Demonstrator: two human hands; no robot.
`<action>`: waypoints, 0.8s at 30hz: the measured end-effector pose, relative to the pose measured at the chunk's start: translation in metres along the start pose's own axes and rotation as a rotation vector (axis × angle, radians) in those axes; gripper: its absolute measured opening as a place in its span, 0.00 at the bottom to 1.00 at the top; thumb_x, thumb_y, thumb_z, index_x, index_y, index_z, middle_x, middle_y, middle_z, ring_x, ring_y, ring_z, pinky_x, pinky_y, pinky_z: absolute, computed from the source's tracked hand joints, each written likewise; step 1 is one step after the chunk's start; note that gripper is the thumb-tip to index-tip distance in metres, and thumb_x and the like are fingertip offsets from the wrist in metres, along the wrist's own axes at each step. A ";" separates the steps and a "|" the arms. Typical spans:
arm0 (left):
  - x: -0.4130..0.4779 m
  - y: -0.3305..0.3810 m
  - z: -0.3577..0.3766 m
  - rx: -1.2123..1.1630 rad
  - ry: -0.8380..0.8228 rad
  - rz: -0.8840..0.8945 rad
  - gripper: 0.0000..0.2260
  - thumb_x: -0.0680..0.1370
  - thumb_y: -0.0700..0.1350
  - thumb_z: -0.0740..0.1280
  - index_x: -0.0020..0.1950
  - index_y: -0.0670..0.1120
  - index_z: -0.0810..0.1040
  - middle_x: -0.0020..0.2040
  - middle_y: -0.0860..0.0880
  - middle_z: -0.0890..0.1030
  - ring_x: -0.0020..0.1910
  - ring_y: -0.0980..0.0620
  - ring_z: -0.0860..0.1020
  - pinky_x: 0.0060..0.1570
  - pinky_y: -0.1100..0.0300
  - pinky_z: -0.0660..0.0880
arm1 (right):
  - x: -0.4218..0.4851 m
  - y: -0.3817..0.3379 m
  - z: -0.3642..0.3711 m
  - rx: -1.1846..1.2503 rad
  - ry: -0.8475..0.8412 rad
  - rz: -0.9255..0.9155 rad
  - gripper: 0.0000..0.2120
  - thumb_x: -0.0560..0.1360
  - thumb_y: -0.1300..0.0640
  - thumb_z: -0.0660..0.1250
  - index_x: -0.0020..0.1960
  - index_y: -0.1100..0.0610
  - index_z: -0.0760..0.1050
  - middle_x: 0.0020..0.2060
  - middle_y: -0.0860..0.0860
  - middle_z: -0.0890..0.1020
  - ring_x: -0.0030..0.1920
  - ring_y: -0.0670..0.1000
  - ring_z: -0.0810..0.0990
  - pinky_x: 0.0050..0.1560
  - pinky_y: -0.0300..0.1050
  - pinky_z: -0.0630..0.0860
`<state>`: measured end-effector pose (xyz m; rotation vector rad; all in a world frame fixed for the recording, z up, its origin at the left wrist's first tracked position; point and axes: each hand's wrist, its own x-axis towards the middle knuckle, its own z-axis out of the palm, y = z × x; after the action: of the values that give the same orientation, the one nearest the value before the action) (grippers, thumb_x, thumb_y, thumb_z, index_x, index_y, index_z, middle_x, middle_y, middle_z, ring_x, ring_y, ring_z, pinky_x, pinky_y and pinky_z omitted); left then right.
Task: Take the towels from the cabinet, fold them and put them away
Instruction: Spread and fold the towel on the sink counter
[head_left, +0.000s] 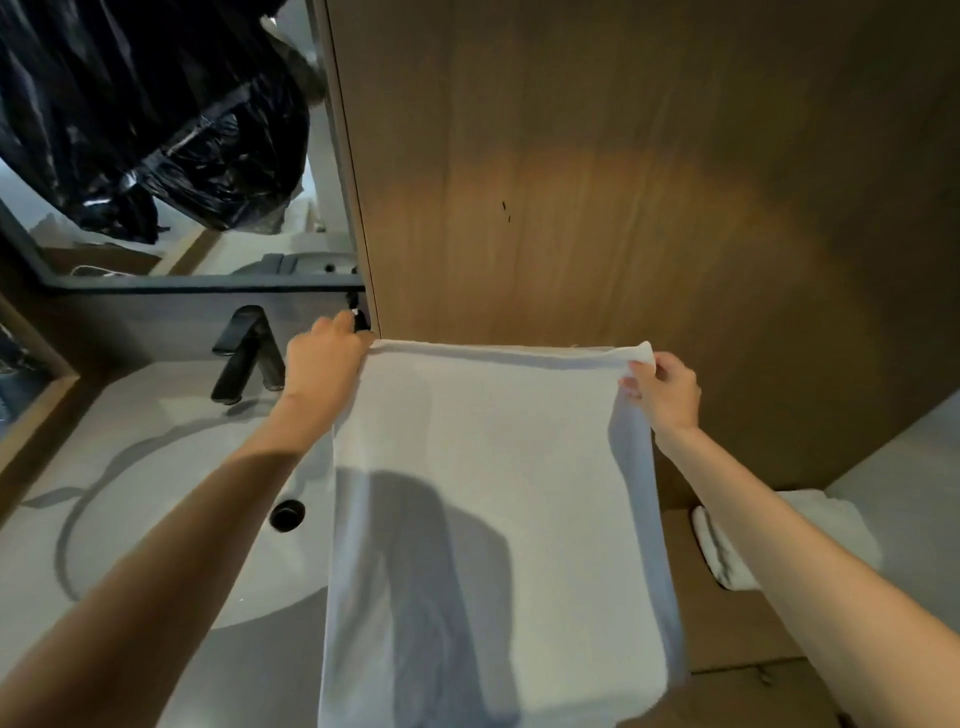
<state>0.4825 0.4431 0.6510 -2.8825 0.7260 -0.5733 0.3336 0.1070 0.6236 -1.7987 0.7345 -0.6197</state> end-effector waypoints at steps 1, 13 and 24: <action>0.001 0.000 0.001 -0.020 -0.016 -0.027 0.08 0.74 0.37 0.68 0.50 0.47 0.82 0.41 0.44 0.78 0.36 0.41 0.77 0.30 0.58 0.65 | 0.003 -0.001 0.003 0.024 0.013 0.022 0.05 0.80 0.55 0.63 0.51 0.57 0.75 0.42 0.50 0.79 0.48 0.52 0.81 0.51 0.48 0.79; -0.009 -0.003 0.015 -1.391 -0.621 -0.651 0.09 0.84 0.47 0.54 0.62 0.47 0.68 0.47 0.37 0.83 0.34 0.42 0.83 0.32 0.54 0.81 | 0.005 0.008 0.037 0.243 -0.055 0.354 0.03 0.81 0.56 0.62 0.54 0.54 0.72 0.52 0.53 0.76 0.54 0.53 0.78 0.49 0.54 0.79; 0.034 0.003 0.017 -1.397 0.023 -0.480 0.12 0.83 0.42 0.54 0.44 0.53 0.72 0.45 0.45 0.73 0.46 0.49 0.71 0.48 0.52 0.70 | 0.040 -0.048 0.031 0.494 0.026 0.142 0.07 0.78 0.62 0.65 0.42 0.54 0.75 0.39 0.50 0.77 0.46 0.52 0.77 0.54 0.53 0.78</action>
<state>0.5150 0.4244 0.6459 -4.4173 0.5033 -0.0557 0.3916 0.1101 0.6618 -1.2759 0.6515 -0.6638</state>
